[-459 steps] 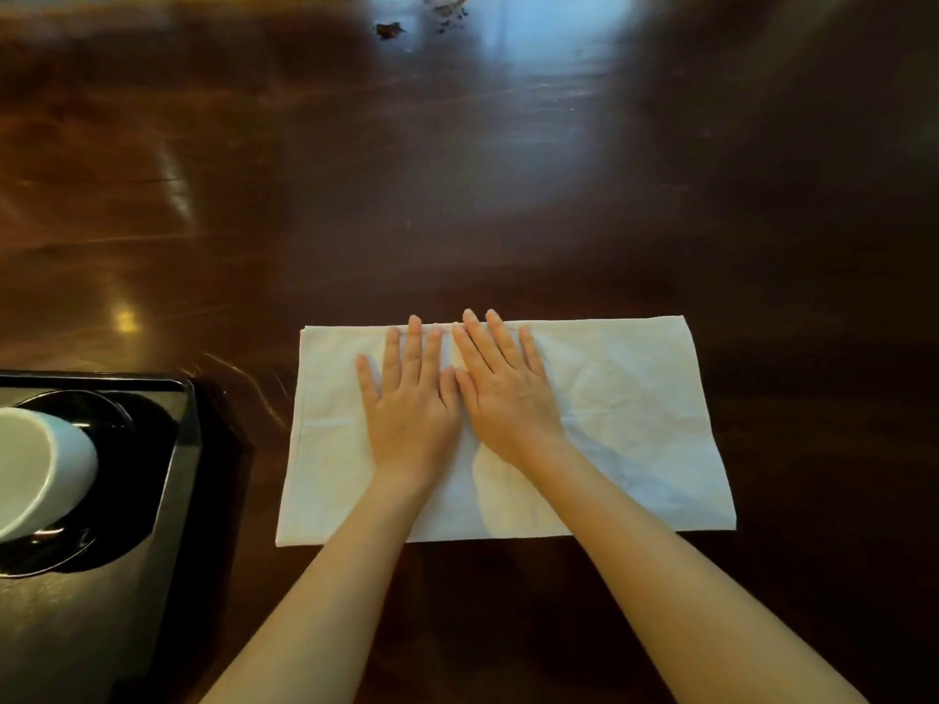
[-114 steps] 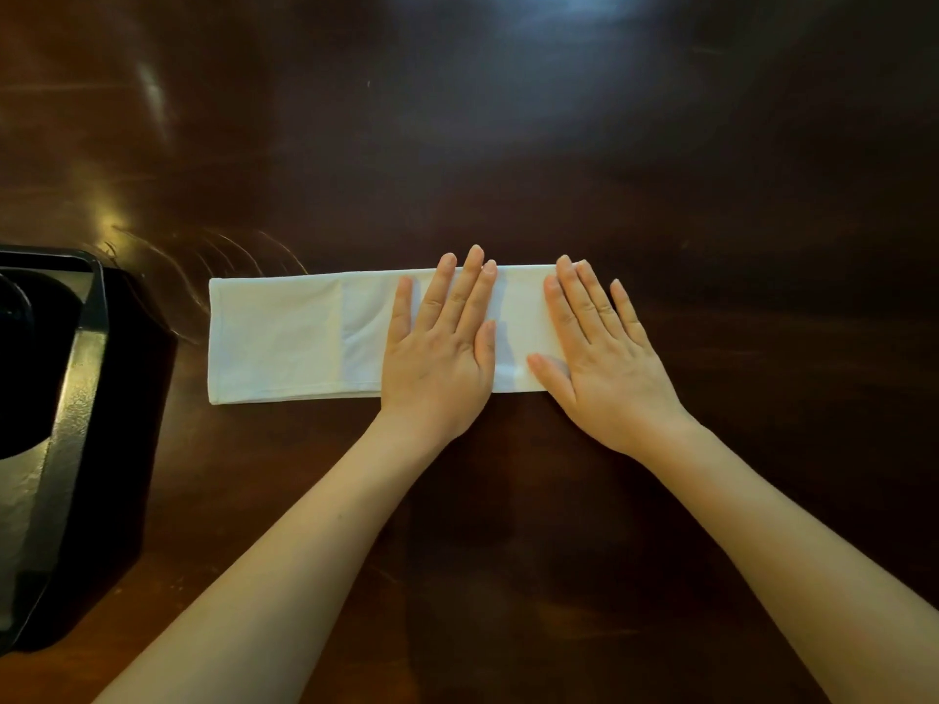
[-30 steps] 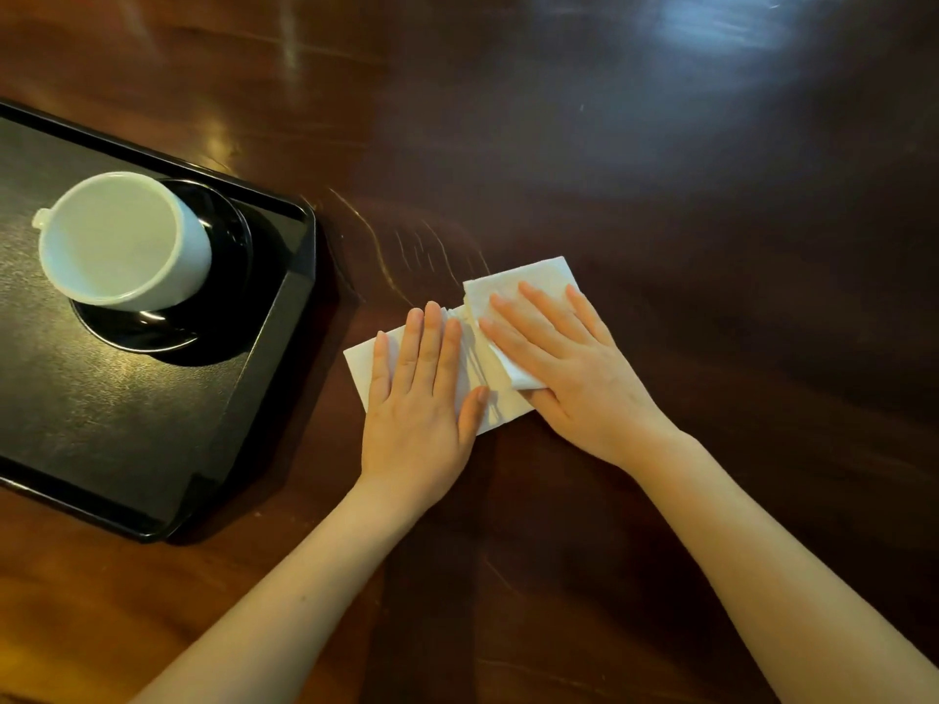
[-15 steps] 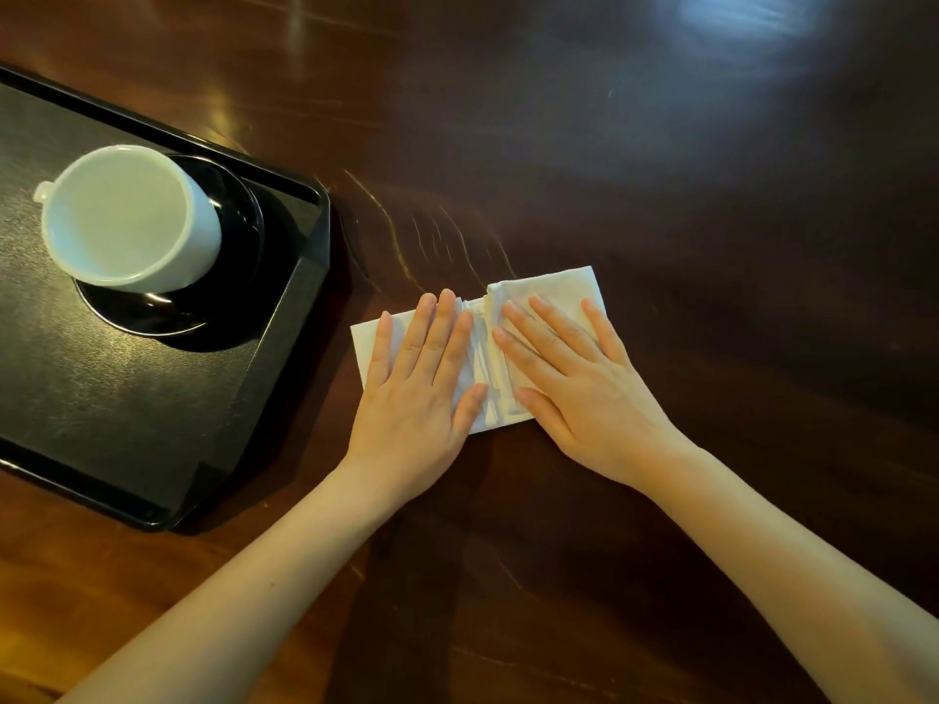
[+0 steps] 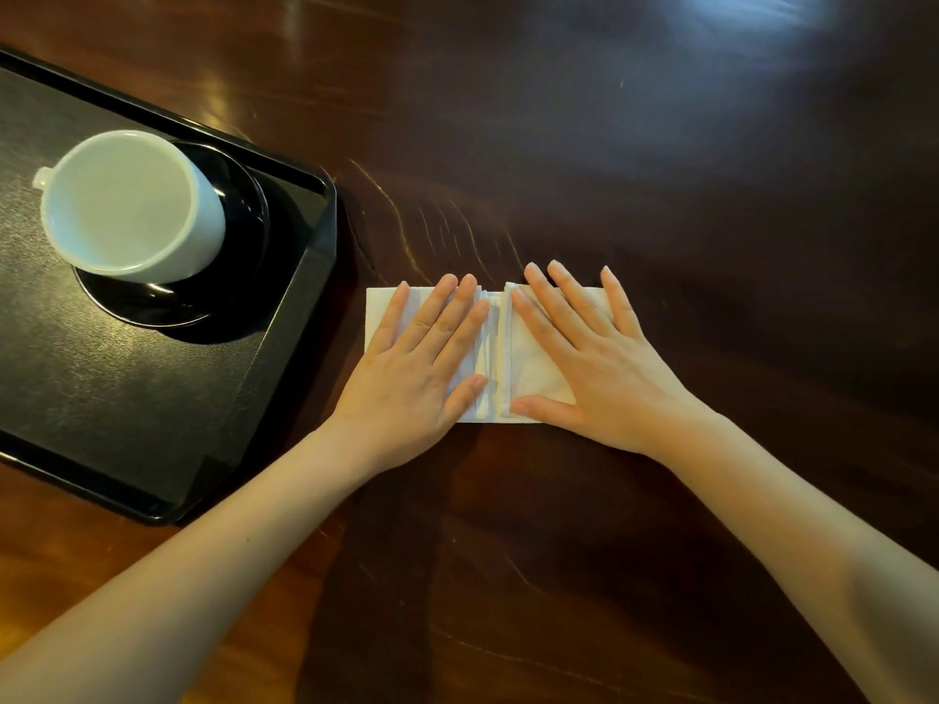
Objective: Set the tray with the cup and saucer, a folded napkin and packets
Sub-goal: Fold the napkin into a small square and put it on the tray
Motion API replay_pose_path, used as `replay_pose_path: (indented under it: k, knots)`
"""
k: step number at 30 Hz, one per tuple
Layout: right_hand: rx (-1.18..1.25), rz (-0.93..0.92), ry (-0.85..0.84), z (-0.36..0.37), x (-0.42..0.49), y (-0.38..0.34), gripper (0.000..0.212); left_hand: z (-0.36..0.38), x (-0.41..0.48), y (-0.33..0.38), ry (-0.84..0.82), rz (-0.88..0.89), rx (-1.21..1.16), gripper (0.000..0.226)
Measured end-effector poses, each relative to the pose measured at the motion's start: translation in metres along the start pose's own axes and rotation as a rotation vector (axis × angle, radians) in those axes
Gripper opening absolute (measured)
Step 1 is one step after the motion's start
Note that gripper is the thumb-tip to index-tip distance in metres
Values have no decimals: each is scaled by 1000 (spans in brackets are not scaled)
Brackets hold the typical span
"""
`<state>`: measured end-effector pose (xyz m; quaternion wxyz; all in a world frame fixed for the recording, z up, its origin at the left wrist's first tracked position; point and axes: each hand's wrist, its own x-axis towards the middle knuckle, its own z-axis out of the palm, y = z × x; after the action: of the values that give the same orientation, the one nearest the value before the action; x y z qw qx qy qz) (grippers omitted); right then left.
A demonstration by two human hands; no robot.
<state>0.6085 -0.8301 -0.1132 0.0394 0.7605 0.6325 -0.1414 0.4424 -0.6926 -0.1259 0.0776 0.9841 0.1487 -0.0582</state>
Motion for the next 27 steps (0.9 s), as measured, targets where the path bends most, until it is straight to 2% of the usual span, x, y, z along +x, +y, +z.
replay_pose_path:
  k: [7,15,17,20,23,27]
  knots:
    - [19,24,-9,3,-6,-5,91,-2,3,-10,-5,104,6,62]
    - [20,52,1,5,-6,-8,91,-3,1,-5,19,56,-1,61]
    - [55,153,30,8,-11,-22,91,-5,-3,6,90,-37,-25,59]
    - [161,395,79,13,-20,-55,91,-9,-19,30,203,-235,-227,54]
    - [322,581,117,16,-26,-89,85,-6,-34,53,227,-299,-428,51]
    - [532,617,131,10,-38,-106,69,4,-37,54,252,-310,-502,48]
